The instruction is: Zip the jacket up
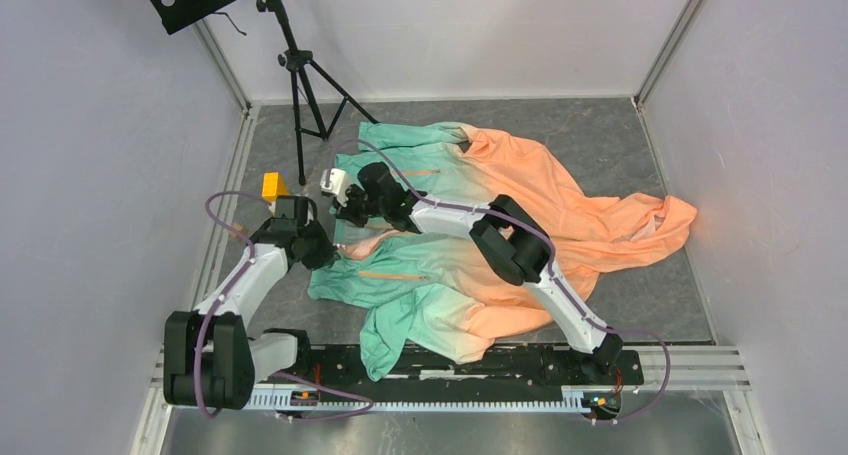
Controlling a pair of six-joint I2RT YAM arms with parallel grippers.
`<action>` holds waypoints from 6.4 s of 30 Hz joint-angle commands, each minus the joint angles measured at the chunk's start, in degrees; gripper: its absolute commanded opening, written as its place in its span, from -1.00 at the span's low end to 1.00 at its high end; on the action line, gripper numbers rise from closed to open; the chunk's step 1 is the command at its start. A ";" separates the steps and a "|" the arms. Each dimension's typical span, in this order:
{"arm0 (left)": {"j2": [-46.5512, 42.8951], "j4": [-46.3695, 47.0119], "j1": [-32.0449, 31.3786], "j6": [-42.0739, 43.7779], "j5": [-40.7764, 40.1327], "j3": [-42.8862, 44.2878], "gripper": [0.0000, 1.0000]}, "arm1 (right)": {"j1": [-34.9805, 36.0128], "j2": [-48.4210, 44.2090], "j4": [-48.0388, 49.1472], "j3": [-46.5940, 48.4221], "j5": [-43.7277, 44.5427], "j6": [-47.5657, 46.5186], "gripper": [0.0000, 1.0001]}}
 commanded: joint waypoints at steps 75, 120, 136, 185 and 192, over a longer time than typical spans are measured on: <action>-24.15 25.84 -0.15 42.41 29.55 -7.73 -0.96 | -11.51 -23.98 48.74 -39.88 -43.88 12.70 -0.99; -23.76 26.36 -0.22 42.57 31.48 -7.72 -0.95 | -11.01 -26.51 48.78 -39.99 -39.52 16.81 -0.99; -24.18 26.19 -0.19 42.70 31.16 -7.81 -0.95 | -11.06 -25.55 54.32 -40.80 -42.23 19.70 -0.99; -23.86 25.93 -0.22 42.76 31.48 -7.74 -0.96 | -11.93 -24.67 59.11 -41.99 -40.47 22.41 -0.99; -24.09 25.97 -0.14 42.75 31.57 -7.72 -0.95 | -11.58 -23.54 58.98 -41.28 -40.70 22.46 -0.99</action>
